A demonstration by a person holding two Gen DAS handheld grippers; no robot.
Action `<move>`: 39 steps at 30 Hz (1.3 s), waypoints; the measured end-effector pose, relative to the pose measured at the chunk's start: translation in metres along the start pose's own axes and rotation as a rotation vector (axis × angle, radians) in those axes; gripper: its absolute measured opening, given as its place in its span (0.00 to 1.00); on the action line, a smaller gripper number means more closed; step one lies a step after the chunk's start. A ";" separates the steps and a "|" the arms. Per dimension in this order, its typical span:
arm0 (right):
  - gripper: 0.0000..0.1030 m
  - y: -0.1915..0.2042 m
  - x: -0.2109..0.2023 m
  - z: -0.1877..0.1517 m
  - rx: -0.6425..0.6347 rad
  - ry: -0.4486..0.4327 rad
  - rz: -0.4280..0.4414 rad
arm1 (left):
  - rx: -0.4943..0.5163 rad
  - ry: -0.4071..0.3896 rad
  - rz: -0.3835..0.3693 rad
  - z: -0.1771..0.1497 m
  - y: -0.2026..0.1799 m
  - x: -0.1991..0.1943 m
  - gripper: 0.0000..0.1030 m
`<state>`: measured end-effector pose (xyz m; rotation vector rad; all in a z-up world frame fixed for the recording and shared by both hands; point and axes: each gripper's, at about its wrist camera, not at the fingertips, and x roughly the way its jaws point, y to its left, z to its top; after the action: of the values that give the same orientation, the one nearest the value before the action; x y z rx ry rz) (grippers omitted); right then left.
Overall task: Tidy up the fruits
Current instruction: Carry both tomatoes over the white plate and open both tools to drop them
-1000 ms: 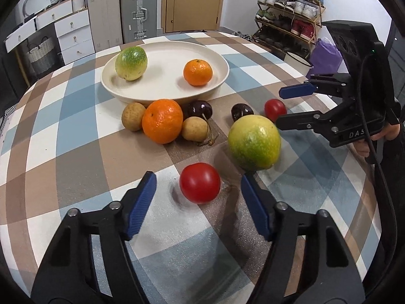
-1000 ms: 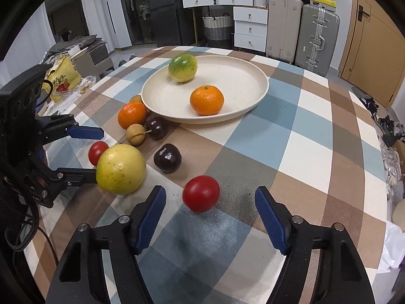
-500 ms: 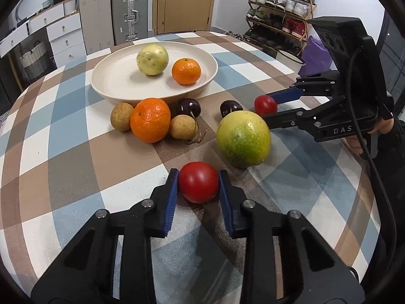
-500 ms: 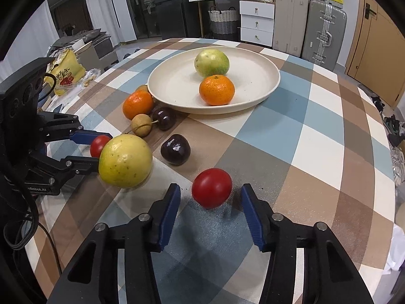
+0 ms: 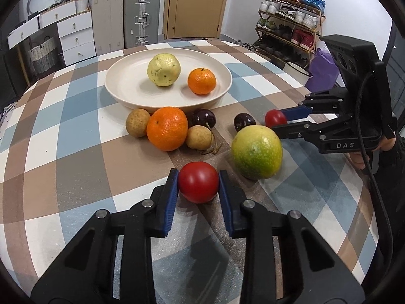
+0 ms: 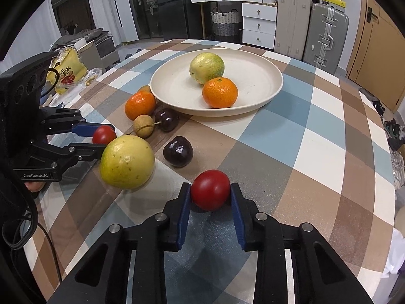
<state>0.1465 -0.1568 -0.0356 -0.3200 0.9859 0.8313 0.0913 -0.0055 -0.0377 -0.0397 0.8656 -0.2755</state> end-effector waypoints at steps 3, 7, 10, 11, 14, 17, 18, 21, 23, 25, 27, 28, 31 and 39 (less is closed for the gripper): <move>0.30 0.000 -0.004 0.002 0.003 -0.021 -0.005 | -0.008 -0.017 0.004 0.000 0.002 -0.003 0.27; 0.30 -0.003 -0.013 0.005 0.023 -0.068 0.006 | -0.015 -0.042 0.010 0.001 0.004 -0.008 0.27; 0.30 -0.004 -0.018 0.009 0.045 -0.097 0.017 | -0.026 -0.064 0.015 0.002 0.006 -0.012 0.27; 0.30 -0.005 -0.019 0.010 0.055 -0.104 0.017 | -0.030 -0.074 0.013 0.003 0.006 -0.013 0.27; 0.30 -0.006 -0.022 0.013 0.071 -0.126 0.019 | -0.041 -0.104 0.018 0.004 0.008 -0.018 0.27; 0.30 -0.007 -0.026 0.016 0.084 -0.161 0.023 | -0.058 -0.134 0.024 0.006 0.010 -0.023 0.27; 0.30 -0.006 -0.029 0.017 0.088 -0.180 0.021 | -0.064 -0.144 0.027 0.007 0.011 -0.024 0.27; 0.30 -0.005 -0.034 0.020 0.099 -0.224 0.011 | -0.060 -0.168 0.039 0.008 0.010 -0.028 0.27; 0.30 -0.003 -0.038 0.022 0.103 -0.253 0.010 | -0.062 -0.177 0.047 0.010 0.008 -0.029 0.27; 0.30 -0.002 -0.041 0.023 0.109 -0.273 0.014 | -0.066 -0.186 0.063 0.014 0.007 -0.030 0.27; 0.30 -0.001 -0.043 0.024 0.114 -0.286 0.012 | -0.068 -0.193 0.085 0.018 0.003 -0.031 0.27; 0.30 -0.001 -0.043 0.024 0.113 -0.290 0.011 | -0.066 -0.197 0.092 0.020 0.002 -0.032 0.27; 0.30 0.002 -0.043 0.027 0.108 -0.301 0.013 | -0.057 -0.223 0.111 0.026 -0.002 -0.037 0.27; 0.30 0.010 -0.043 0.036 0.087 -0.326 -0.002 | -0.079 -0.262 0.123 0.048 0.001 -0.041 0.27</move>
<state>0.1489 -0.1498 0.0203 -0.1049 0.7136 0.8062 0.1026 0.0017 0.0237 -0.0940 0.6157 -0.1173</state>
